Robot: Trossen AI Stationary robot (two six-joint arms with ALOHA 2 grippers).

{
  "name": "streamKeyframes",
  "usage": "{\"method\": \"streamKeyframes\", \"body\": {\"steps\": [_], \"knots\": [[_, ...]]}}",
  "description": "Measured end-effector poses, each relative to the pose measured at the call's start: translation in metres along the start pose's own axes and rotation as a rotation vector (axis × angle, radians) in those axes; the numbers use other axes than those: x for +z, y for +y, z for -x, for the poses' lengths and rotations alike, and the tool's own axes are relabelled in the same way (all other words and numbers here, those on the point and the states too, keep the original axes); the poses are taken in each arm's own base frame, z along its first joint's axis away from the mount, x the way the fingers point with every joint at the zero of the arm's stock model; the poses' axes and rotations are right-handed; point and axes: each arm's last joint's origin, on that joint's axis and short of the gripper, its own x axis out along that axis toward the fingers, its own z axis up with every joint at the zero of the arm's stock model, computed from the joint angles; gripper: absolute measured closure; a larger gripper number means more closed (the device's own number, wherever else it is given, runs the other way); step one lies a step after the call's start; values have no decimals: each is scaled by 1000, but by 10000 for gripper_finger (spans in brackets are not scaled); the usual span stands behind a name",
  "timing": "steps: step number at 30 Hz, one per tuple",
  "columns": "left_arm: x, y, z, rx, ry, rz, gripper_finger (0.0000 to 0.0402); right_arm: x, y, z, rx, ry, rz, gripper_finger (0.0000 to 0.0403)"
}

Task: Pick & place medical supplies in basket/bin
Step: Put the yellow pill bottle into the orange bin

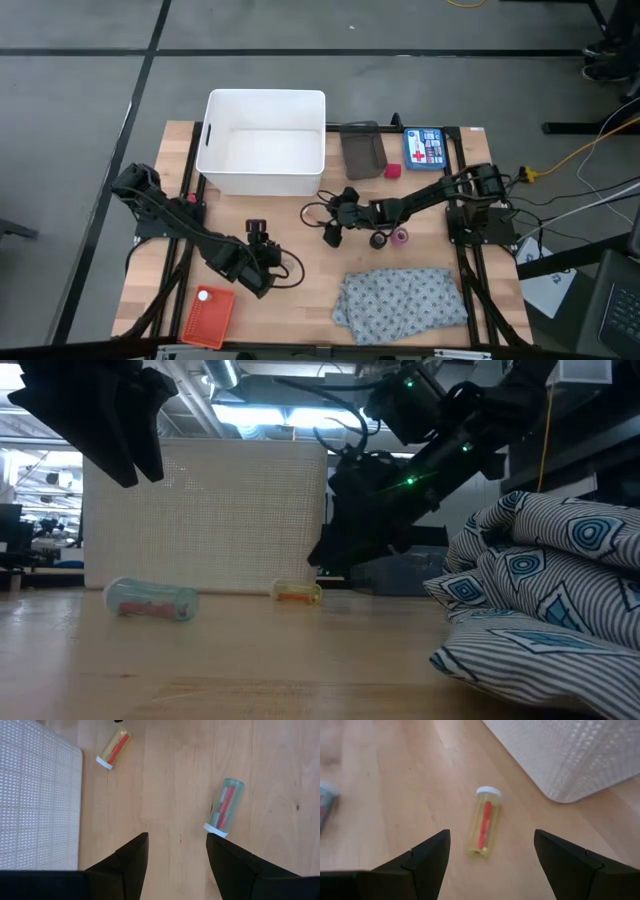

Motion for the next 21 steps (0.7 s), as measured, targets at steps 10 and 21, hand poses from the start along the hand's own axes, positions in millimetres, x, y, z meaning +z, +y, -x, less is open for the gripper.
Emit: {"method": "streamKeyframes", "body": {"steps": [10, 21], "knots": [[0, 0, 0, -3, -1, 5, 203, -5, 0, -7, 2, 13, -43, 115], [1, -1, 0, -9, -12, 11, 203, -14, -5, -31, -14, 65, -50, 115]]}}
